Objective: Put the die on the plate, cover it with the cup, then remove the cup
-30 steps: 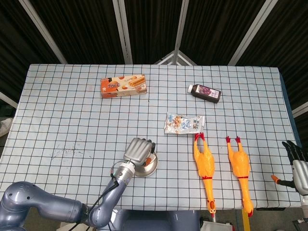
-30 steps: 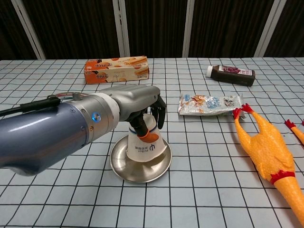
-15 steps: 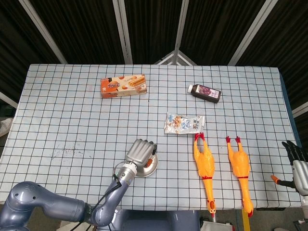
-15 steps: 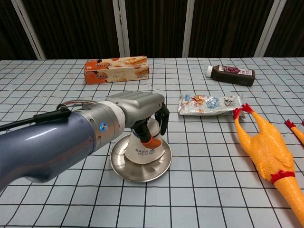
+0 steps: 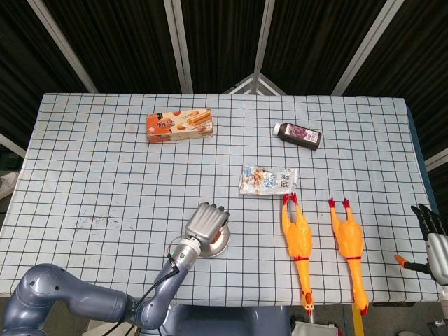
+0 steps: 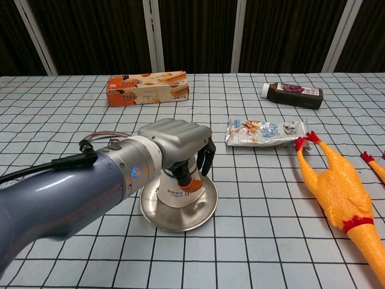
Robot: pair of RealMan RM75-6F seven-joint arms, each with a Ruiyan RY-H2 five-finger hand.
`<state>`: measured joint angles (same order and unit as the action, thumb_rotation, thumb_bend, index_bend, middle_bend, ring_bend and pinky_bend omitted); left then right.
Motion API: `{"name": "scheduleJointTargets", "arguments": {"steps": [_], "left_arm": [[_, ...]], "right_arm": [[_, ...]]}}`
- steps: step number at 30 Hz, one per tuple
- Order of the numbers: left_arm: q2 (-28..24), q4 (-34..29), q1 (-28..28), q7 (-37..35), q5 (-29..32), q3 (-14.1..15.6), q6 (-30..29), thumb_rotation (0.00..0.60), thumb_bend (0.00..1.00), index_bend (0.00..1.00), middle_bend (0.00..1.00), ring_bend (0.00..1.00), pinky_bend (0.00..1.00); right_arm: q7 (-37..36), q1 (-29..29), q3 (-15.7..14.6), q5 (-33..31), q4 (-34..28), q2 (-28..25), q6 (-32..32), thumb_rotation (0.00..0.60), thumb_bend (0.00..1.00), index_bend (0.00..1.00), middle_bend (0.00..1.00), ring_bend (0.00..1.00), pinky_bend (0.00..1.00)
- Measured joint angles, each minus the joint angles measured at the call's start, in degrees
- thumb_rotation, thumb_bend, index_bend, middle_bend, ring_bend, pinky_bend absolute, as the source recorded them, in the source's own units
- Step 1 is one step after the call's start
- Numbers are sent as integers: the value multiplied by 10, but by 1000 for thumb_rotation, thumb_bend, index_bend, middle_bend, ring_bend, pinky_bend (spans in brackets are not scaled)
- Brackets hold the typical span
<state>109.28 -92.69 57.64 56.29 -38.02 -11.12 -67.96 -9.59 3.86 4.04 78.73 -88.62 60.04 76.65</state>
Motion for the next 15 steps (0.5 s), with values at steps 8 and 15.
{"name": "scheduleJointTargets", "arguments": {"steps": [8,15], "left_arm": [[-1,1,-2,-15,-7,9,20,600,490,495,386,396,404],[-13,-3,-8,-39,-24,20,38,600,473,444,312,325,374]], "right_arm": [[0,0,-1,2,-2,-1,1,600,86,25,24,73,0],[0,-1,-1,3,-3,-2,2,600,87,25,24,73,0]]}}
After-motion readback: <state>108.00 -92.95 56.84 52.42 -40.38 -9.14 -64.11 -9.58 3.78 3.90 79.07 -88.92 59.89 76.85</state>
